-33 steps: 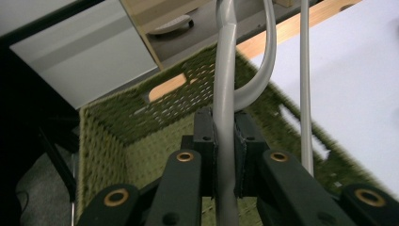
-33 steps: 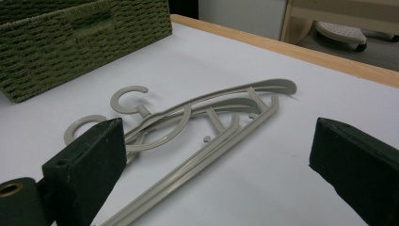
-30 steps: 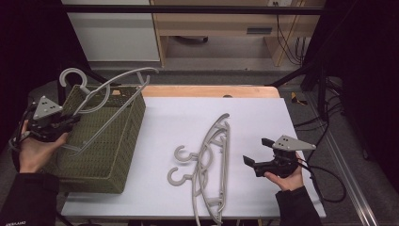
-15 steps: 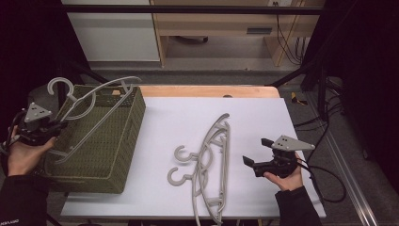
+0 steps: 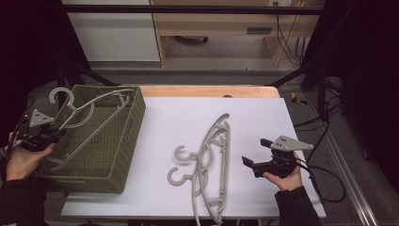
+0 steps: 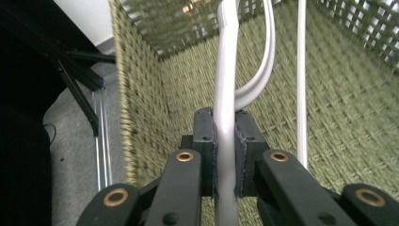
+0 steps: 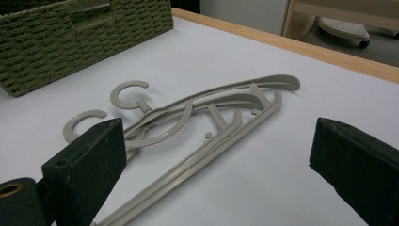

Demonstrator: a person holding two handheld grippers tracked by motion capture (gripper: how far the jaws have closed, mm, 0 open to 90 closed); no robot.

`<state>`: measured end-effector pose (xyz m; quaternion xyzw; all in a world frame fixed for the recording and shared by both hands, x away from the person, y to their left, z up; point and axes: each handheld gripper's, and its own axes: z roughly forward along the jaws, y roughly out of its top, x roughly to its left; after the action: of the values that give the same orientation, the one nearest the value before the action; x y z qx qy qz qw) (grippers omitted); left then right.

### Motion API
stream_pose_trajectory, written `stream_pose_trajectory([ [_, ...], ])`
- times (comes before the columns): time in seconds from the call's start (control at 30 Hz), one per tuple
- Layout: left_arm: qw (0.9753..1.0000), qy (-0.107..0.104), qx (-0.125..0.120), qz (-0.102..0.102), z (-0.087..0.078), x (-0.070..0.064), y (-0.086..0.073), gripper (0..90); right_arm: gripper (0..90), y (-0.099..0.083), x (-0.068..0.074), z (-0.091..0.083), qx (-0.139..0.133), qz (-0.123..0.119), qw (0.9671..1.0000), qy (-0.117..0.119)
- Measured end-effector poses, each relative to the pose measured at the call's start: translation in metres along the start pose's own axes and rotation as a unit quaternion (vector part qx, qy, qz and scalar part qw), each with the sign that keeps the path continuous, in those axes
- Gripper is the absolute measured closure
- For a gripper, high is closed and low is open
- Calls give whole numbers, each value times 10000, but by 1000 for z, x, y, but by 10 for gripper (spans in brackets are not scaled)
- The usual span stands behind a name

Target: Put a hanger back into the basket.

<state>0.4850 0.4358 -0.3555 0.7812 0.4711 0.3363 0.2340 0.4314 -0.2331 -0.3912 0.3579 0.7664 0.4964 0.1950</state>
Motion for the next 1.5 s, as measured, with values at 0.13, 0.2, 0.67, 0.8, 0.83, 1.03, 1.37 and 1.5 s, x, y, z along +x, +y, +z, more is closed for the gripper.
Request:
stream_pose_trajectory([
  [0.13, 9996, -53, 262, 38, 12, -8, -1, 814, 45, 0, 0, 0, 14, -6, 10000, 8],
  [0.2, 9992, -51, 398, 37, 18, -11, -2, 814, 45, 0, 0, 0, 24, -12, 10000, -2],
  [0.67, 9954, -171, 876, -341, 28, -14, -5, 763, 45, 1, 3, 1, 7, -12, 10000, 23],
  [0.8, 9965, -233, 673, -430, 18, -12, -5, 739, 45, 3, 5, 2, -4, -18, 10000, 0],
  [0.83, 9972, -251, 571, -423, 14, -13, -4, 734, 45, 3, 6, 2, 7, 4, 10000, 3],
  [1.03, 9961, -648, -179, -575, -12, -32, 3, 609, 42, 5, 10, 3, -14, 3, 10000, 50],
  [1.37, 9743, -1439, -1588, -694, -44, -86, 23, 345, 35, 9, 15, 3, -52, -3, 10000, 77],
  [1.5, 9634, -1757, -1908, -674, -50, -110, 27, 243, 35, 11, 19, 5, -46, -6, 9999, 110],
])
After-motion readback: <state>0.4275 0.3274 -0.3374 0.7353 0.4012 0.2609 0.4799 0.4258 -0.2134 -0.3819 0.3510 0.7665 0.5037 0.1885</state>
